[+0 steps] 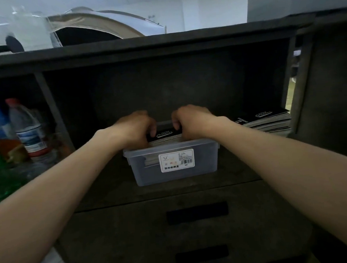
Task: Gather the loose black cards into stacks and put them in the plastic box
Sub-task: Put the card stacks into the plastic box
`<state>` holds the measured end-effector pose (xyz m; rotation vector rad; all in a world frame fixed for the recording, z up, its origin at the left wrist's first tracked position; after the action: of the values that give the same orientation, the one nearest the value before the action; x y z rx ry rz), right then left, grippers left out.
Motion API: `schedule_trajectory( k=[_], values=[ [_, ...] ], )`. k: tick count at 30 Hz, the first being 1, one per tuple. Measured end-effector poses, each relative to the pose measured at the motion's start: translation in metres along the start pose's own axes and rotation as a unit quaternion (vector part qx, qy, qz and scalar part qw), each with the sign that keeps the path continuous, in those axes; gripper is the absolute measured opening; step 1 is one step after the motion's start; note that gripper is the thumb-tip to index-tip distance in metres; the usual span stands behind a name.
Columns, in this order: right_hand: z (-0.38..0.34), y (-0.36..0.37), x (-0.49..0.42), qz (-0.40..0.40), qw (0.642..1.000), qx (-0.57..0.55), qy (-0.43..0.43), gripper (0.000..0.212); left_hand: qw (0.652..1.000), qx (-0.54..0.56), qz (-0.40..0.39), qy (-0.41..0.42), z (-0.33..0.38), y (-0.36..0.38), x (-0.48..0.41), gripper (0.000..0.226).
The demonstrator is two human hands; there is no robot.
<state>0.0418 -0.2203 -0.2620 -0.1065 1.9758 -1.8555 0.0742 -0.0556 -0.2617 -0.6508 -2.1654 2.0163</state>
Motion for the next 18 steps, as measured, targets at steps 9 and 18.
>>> schedule_trajectory(
  k=[9,18],
  values=[
    [0.023,-0.010,0.010,0.056,0.995,-0.075,0.027,0.036,0.996,0.035,-0.065,-0.049,0.006,0.002,-0.011,0.036],
    [0.179,-0.064,0.092,-0.048,0.984,-0.091,0.143,0.069,0.965,0.242,-0.009,0.097,0.137,-0.045,-0.037,0.043]
  ],
)
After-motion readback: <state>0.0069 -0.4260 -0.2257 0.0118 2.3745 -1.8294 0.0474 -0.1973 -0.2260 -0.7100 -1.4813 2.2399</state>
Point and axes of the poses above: each hand's wrist, its own x-axis away from the middle knuckle, its own y-axis out of the palm, z = x × y, the point moved 4 cm from there along -x, towards the middle knuckle, and after that the axes turned 8 degrees about -y, right-handed, at the moved point
